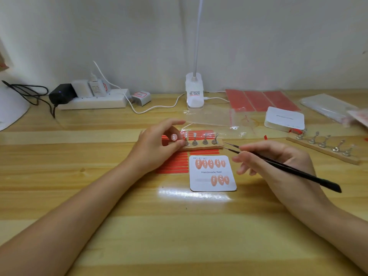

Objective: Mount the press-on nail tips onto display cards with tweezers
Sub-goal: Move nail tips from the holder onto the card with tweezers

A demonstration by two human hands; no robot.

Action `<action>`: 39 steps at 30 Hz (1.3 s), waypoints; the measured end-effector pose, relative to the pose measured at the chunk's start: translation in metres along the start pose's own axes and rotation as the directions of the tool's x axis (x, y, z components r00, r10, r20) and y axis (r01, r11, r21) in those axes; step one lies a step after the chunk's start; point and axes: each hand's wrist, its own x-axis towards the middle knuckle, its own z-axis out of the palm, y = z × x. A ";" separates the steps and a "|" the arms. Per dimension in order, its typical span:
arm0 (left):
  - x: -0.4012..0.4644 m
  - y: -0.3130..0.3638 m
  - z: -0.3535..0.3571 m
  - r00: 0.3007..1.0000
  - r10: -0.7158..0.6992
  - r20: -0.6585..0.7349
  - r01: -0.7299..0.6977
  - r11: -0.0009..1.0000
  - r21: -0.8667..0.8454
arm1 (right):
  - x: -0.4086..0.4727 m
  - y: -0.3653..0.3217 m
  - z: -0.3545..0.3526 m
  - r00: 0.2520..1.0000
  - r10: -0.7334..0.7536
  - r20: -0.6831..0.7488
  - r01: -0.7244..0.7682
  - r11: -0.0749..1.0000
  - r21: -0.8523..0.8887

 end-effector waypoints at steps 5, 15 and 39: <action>0.004 -0.003 0.000 0.995 -0.084 0.046 0.089 0.989 -0.117 | -0.001 0.003 0.001 1.000 0.009 -0.012 -0.009 1.000 0.025; 0.007 -0.004 0.002 0.991 -0.108 0.082 0.123 0.969 -0.214 | 0.040 -0.003 0.010 0.970 -0.238 0.053 0.242 0.966 -0.092; 0.006 -0.004 0.003 0.994 -0.092 0.058 0.101 0.976 -0.193 | 0.053 0.036 0.036 0.771 -0.590 0.241 0.627 0.632 -0.456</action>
